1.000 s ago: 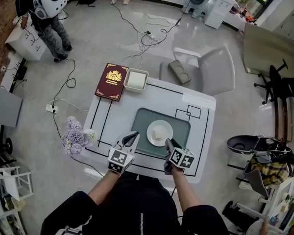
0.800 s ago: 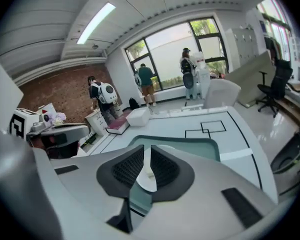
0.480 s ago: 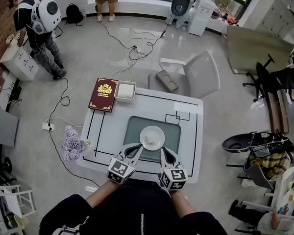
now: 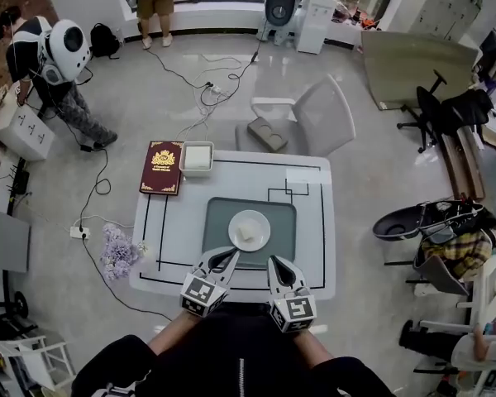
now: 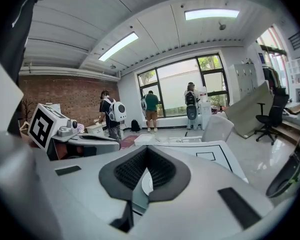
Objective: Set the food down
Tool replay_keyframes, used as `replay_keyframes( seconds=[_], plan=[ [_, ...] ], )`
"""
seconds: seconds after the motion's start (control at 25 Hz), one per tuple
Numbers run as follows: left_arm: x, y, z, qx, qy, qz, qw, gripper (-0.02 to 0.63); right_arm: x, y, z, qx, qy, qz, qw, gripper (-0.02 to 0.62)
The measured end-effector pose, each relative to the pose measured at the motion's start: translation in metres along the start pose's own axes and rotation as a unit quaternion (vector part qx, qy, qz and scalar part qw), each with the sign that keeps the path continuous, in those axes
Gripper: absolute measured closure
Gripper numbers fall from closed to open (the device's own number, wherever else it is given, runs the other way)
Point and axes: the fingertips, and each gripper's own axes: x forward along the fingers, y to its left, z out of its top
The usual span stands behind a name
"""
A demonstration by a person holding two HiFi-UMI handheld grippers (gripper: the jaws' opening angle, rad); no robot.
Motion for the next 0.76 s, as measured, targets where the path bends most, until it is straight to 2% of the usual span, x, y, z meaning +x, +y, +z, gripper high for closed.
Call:
replay_keyframes(
  seconds=[0.56, 0.76],
  plan=[
    [0.002, 0.011, 0.002, -0.015, -0.005, 0.005, 0.9999, 0.600, 0.005, -0.003, 0.000, 0.005, 0.015, 0.000, 1.000, 0.587],
    [0.004, 0.014, -0.005, -0.014, 0.006, 0.005, 0.9999, 0.600, 0.010, -0.004, -0.002, 0.012, 0.010, 0.003, 1.000, 0.588]
  ],
)
